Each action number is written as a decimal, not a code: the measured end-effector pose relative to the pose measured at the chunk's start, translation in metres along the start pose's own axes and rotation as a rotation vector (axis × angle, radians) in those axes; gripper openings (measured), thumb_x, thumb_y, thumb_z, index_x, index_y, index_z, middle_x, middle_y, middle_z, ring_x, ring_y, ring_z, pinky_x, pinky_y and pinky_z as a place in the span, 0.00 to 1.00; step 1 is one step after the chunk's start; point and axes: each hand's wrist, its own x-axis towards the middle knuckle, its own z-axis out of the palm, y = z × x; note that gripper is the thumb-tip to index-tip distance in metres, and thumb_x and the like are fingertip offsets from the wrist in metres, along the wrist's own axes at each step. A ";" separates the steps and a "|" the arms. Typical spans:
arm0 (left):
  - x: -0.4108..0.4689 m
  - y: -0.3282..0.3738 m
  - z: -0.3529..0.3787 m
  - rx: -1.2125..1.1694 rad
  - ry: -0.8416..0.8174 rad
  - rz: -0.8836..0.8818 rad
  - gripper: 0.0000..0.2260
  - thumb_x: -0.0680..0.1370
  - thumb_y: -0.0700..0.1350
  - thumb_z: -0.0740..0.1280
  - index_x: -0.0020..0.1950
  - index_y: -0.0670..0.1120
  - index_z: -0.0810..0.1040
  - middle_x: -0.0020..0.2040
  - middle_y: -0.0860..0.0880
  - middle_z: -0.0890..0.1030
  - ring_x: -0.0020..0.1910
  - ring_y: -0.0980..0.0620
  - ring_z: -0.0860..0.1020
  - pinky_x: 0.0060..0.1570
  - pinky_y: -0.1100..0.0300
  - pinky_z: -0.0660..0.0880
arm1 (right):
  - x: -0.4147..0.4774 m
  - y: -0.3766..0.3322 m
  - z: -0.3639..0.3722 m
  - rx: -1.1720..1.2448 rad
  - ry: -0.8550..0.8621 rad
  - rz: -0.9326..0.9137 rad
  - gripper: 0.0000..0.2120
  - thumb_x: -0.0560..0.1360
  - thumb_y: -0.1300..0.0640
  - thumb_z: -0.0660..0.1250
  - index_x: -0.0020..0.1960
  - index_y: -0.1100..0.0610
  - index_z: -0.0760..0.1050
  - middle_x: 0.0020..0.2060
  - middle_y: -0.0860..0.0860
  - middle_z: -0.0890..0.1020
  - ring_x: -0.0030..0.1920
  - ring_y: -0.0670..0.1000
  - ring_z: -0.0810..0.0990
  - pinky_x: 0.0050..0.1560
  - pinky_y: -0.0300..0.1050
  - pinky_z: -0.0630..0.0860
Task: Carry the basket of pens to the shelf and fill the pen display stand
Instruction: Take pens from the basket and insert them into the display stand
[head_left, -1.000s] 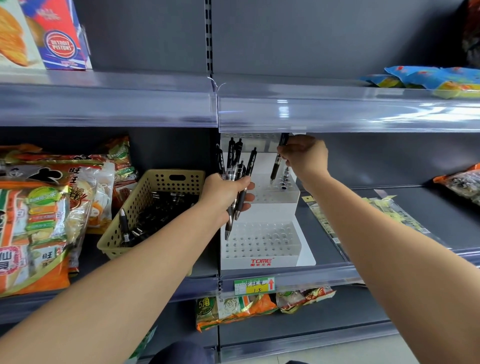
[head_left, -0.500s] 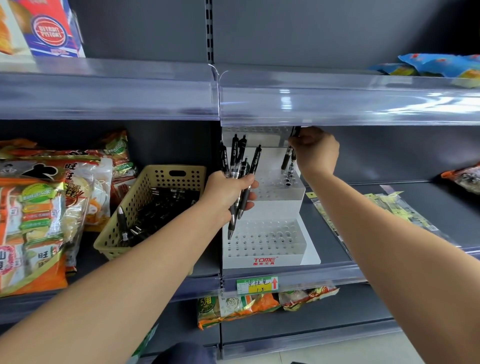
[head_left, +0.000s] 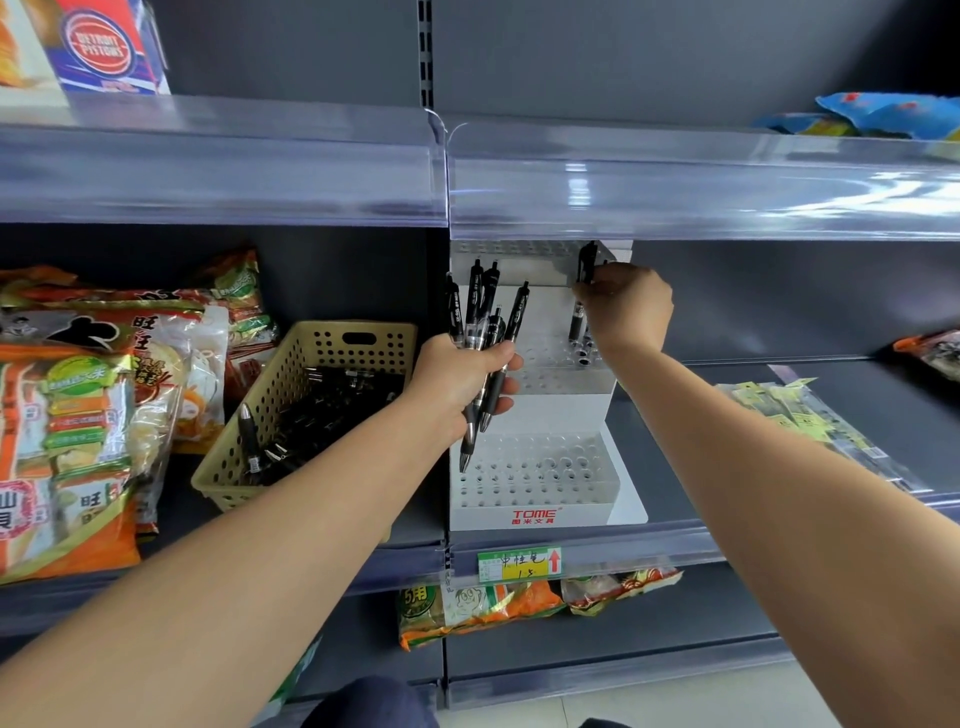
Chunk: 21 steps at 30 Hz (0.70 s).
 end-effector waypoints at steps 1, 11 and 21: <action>0.000 0.000 0.000 0.000 0.002 -0.001 0.11 0.77 0.39 0.69 0.56 0.36 0.74 0.39 0.46 0.83 0.30 0.52 0.79 0.29 0.59 0.78 | 0.000 0.000 0.001 -0.027 -0.009 0.017 0.05 0.72 0.56 0.68 0.41 0.56 0.81 0.35 0.56 0.80 0.38 0.57 0.77 0.36 0.41 0.66; 0.003 -0.001 -0.003 0.014 0.011 -0.007 0.17 0.76 0.39 0.70 0.62 0.34 0.71 0.39 0.46 0.83 0.28 0.53 0.79 0.28 0.59 0.78 | -0.002 0.007 0.008 -0.168 -0.010 0.081 0.08 0.72 0.52 0.69 0.49 0.53 0.83 0.45 0.55 0.84 0.48 0.60 0.81 0.45 0.45 0.75; 0.003 -0.002 -0.004 0.017 0.003 -0.007 0.17 0.76 0.39 0.70 0.61 0.34 0.71 0.40 0.45 0.83 0.28 0.53 0.79 0.28 0.60 0.78 | -0.002 0.013 0.011 -0.123 -0.032 0.199 0.16 0.71 0.47 0.69 0.31 0.56 0.74 0.34 0.56 0.79 0.40 0.58 0.80 0.38 0.42 0.69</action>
